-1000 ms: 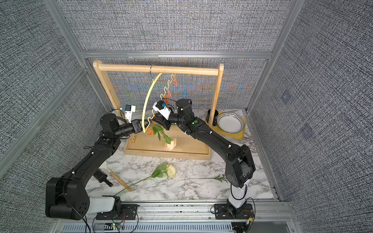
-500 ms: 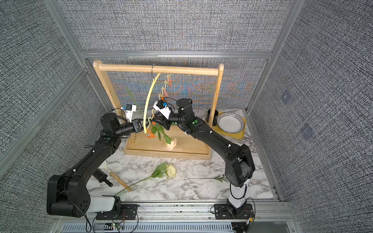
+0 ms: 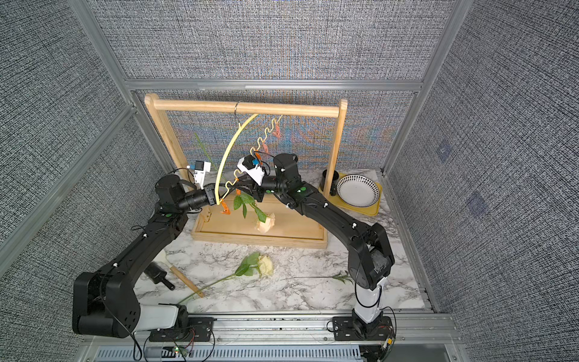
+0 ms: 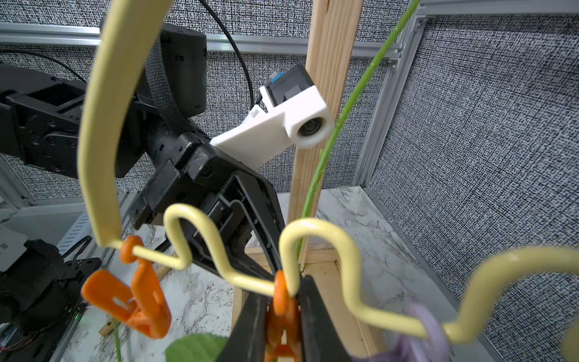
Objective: Dry the flowers on a clothes hanger
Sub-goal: Clamp the flower onto the hanger.
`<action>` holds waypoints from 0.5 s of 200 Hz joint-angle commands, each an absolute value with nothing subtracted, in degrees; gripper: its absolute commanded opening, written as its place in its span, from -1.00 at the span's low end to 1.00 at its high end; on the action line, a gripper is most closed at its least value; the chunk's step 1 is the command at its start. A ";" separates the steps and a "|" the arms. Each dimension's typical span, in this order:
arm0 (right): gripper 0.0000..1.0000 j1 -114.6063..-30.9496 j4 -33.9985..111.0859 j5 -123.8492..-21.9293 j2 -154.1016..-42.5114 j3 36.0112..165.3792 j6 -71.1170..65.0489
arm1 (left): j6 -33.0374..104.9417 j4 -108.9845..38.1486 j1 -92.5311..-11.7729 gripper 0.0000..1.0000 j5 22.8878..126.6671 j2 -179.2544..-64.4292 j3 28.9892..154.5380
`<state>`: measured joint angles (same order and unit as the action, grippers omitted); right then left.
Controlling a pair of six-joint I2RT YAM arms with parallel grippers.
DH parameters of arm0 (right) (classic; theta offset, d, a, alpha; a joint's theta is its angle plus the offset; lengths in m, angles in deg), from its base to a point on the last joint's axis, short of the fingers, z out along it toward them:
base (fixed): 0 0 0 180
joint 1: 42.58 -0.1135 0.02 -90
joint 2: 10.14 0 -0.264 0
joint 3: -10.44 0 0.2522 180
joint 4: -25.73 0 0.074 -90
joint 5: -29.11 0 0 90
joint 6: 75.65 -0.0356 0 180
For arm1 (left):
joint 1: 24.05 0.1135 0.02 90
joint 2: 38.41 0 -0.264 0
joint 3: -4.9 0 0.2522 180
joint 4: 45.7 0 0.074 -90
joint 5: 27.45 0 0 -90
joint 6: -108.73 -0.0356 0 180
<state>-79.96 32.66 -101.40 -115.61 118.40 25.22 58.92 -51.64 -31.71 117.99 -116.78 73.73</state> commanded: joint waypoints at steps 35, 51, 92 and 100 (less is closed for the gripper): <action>-0.45 -79.80 31.04 -101.32 -115.48 118.49 24.54 | 59.38 -54.63 -31.54 -0.96 118.61 -116.56 73.68; -0.43 -79.82 31.01 -101.22 -115.47 118.35 24.63 | 59.25 -54.44 -31.54 -0.96 118.38 -116.32 73.42; -0.44 -79.77 31.14 -101.19 -115.35 118.25 24.80 | 59.68 -54.88 -31.67 -0.96 118.62 -116.37 73.25; -0.47 -79.84 31.13 -101.12 -115.25 118.21 24.78 | 59.69 -54.88 -31.55 -0.96 118.62 -116.28 73.20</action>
<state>-79.90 32.60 -101.66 -115.61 118.40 24.87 59.48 -52.91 -31.67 117.97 -116.67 73.40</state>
